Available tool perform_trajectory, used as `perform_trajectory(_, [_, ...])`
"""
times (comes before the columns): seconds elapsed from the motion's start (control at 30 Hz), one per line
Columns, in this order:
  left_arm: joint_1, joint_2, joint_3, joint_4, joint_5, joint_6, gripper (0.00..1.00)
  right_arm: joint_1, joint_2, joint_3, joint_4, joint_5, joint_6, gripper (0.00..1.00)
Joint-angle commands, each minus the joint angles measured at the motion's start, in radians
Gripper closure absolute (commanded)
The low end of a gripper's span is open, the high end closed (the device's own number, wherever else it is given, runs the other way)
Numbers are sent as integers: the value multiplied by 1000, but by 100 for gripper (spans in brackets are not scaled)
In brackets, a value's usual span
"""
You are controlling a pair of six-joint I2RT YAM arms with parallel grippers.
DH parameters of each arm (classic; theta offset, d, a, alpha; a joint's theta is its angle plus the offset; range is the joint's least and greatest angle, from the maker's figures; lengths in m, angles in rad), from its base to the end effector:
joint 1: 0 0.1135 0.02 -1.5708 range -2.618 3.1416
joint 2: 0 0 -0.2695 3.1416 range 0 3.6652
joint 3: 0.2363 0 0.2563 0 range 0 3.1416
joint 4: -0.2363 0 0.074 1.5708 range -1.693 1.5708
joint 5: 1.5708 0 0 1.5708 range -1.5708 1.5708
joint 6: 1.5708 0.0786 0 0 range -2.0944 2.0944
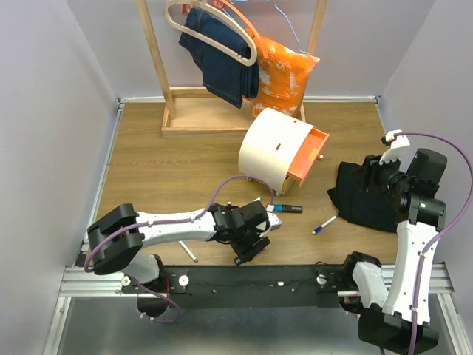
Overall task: Sort the stationery into containers
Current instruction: Pick up the pen from the corner of the board.
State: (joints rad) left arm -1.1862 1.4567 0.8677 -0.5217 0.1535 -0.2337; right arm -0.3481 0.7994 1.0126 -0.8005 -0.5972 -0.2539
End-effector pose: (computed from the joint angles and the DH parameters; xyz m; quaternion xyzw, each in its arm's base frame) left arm 0.1004 -0.2800 0.1568 0.4606 0.8547 -0.2048 0.1238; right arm 0.1830 -0.0194 0.3411 -0.0991 0.8481 0.1139 0.5079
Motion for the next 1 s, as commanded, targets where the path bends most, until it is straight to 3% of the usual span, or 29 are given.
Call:
perform_trajectory(0.0, [-20,48,19,31,-75,-45,30,1,-11,17,35,5,24,47])
perform_trajectory(0.2, [-41,94,27,37,-100,-75,32,1,-35,12,32,13,12,47])
perform_trajectory(0.47, [-55,183,34,57,-134,-110,42,1,-62,-2,30,16,8,47])
perform_trajectory(0.57, [-65,195,40,57,-117,-105,60,1,-71,-8,27,19,1,47])
perform_trajectory(0.6, [-66,192,47,54,-114,-102,73,1,-72,-9,26,23,-2,47])
perform_trajectory(0.8, [-67,128,91,-21,-57,-6,100,1,-45,6,56,36,1,47])
perform_trajectory(0.97, [-33,22,189,-181,11,125,100,1,20,61,102,16,33,48])
